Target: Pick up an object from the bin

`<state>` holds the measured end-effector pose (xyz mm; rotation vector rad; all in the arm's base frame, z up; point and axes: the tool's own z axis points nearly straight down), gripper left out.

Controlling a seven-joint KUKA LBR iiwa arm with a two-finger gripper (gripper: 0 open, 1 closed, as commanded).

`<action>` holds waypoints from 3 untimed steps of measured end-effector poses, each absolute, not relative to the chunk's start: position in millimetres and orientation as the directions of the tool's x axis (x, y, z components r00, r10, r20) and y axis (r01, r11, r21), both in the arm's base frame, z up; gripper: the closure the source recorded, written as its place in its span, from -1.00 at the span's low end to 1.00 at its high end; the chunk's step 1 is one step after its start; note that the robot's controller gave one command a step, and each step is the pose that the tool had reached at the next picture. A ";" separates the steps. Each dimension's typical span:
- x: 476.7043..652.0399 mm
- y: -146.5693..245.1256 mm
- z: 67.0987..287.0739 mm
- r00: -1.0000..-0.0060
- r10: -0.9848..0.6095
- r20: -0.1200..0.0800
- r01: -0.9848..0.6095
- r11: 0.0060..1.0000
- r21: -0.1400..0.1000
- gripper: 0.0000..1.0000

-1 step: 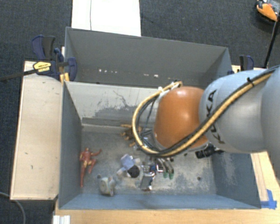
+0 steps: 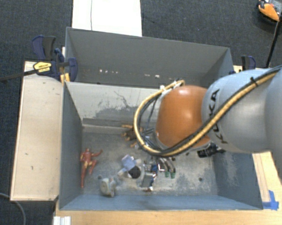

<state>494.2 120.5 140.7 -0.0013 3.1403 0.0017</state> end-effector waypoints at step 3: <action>497.3 127.9 70.5 -0.995 0.101 -0.001 0.101 0.995 0.002 1.00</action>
Offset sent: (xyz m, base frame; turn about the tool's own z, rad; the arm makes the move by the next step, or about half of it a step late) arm 0.0028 0.0073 -0.0707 0.0987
